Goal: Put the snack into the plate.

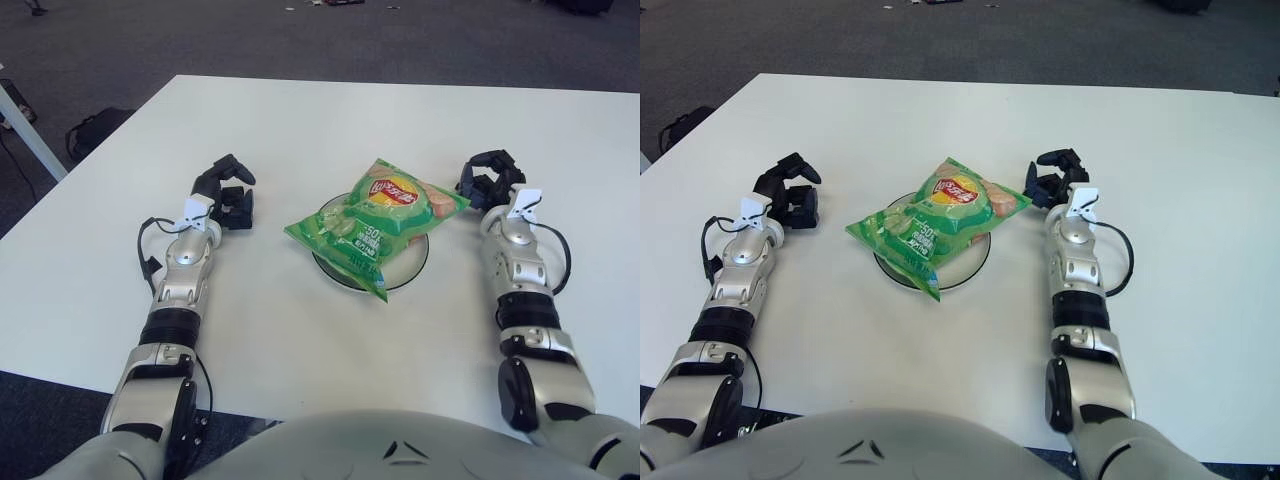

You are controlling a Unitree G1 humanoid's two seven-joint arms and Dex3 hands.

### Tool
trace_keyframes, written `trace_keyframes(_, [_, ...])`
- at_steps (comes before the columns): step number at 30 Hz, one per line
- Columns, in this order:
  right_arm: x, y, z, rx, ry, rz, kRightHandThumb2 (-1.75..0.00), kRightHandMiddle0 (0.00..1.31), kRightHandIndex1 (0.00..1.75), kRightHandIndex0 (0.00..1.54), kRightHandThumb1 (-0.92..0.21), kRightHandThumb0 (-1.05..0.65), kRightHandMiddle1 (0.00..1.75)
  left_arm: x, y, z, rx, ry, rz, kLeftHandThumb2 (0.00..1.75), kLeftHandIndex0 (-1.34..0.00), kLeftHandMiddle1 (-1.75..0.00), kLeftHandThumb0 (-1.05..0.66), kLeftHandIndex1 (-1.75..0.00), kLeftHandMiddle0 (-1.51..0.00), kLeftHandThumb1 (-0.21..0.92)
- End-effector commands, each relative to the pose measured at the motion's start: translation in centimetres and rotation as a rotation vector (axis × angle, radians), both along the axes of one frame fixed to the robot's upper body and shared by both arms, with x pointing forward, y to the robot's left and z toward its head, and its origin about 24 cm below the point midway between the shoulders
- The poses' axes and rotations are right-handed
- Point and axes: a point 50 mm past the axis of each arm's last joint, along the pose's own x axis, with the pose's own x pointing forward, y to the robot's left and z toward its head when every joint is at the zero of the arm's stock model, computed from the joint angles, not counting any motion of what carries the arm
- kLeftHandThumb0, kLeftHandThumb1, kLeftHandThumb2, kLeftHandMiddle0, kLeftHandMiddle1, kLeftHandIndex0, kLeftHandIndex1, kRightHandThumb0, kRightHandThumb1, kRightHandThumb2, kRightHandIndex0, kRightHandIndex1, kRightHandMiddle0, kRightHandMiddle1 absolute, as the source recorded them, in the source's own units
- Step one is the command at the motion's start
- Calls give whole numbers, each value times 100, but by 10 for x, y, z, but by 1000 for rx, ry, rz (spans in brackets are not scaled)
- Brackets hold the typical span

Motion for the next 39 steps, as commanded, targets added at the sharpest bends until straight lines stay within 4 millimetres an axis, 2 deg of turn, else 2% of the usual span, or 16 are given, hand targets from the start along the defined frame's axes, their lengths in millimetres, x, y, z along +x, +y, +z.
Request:
trace_keyframes(1, [-25, 9, -36, 43, 173, -16, -149, 56, 158, 80, -12, 0, 175, -23, 1, -43, -37, 173, 23, 133, -62, -175, -48, -175, -133, 31])
trace_keyframes(8, [-32, 7, -38, -15, 151, -47, -156, 61, 156, 85, -5, 0, 175, -23, 2, -44, -48, 175, 27, 133, -63, -175, -49, -175, -133, 30])
trace_keyframes(20, [-37, 11, -42, -114, 119, -6, -172, 67, 172, 89, 5, -1, 174, -24, 0, -47, -83, 194, 47, 134, -63, -175, -49, -175, -134, 30])
trace_keyframes(22, [-37, 11, -43, -116, 120, 1, -151, 66, 173, 107, -14, -30, 174, -24, 0, -47, -89, 199, 47, 134, -63, -175, -49, -175, -134, 30])
trace_keyframes(25, [-37, 11, -43, -115, 121, 4, -141, 65, 174, 115, -24, -43, 175, -25, -1, -46, -92, 192, 49, 134, -63, -175, -49, -175, -134, 30])
trace_keyframes(30, [-38, 9, -45, -111, 128, 7, -135, 63, 175, 119, -29, -48, 175, -26, -3, -46, -100, 179, 43, 132, -62, -175, -48, -175, -134, 31])
trace_keyframes(39, [-38, 5, -46, -88, 129, 0, -129, 60, 175, 120, -34, -47, 175, -26, -5, -46, -122, 168, 22, 130, -61, -175, -48, -175, -134, 33])
